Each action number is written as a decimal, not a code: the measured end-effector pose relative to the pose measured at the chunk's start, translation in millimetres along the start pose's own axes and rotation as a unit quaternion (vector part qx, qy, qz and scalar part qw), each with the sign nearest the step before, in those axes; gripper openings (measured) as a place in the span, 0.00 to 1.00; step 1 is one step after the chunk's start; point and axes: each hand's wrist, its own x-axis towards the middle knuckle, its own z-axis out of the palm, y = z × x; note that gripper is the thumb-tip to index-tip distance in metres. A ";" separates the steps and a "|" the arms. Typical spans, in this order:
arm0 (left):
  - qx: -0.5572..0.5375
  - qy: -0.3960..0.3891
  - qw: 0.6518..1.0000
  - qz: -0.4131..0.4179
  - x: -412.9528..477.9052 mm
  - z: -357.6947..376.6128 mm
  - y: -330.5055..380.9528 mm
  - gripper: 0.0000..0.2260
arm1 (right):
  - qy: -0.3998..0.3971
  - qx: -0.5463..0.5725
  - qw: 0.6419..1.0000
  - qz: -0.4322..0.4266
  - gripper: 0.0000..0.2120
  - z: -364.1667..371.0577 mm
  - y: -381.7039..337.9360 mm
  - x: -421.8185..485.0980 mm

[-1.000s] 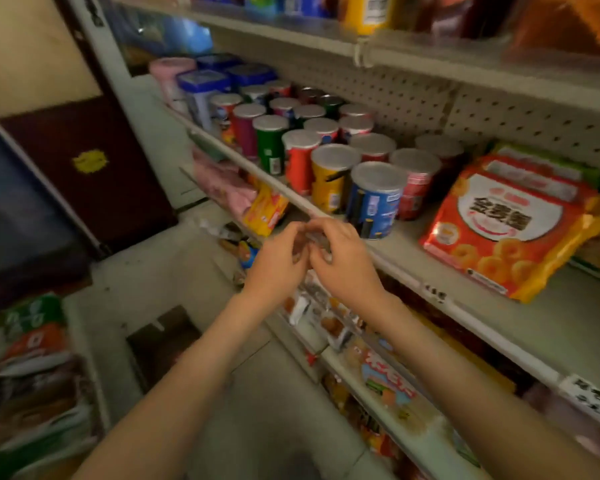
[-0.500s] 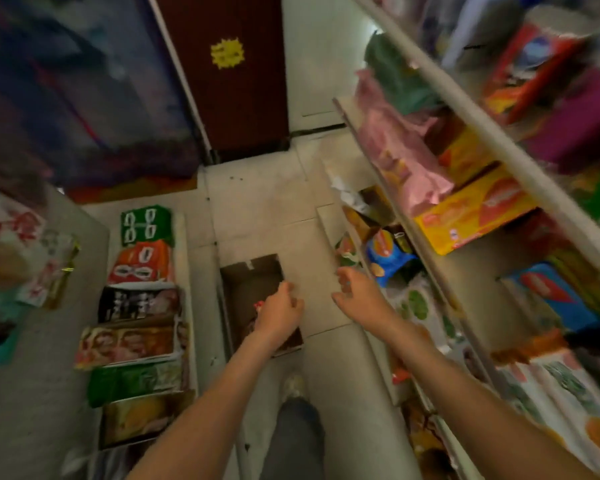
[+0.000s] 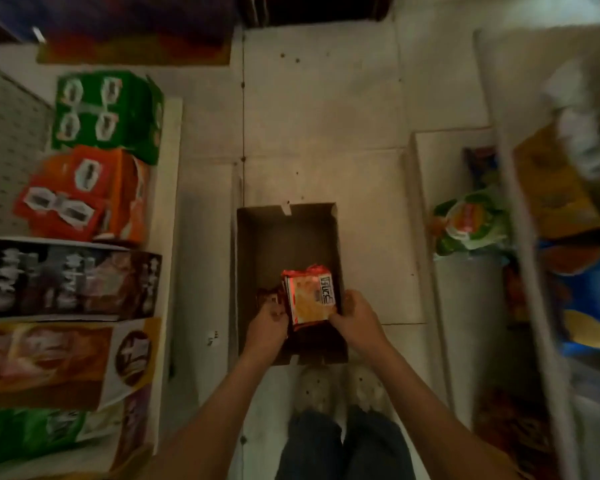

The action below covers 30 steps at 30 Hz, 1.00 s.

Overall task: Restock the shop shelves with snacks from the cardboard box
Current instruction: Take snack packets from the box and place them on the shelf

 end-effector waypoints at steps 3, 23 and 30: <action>-0.030 0.003 0.998 -0.046 63.5 34.9 -38.1 0.13 | -0.017 0.027 0.999 0.032 0.21 43.7 36.9 67.5; -0.201 -0.026 0.974 -0.100 172.8 114.7 -79.8 0.21 | 0.042 0.154 0.967 0.198 0.25 114.0 110.2 201.7; -0.213 -0.018 0.968 -0.134 176.4 118.8 -79.2 0.16 | 0.021 0.169 0.965 0.198 0.24 112.0 109.9 200.0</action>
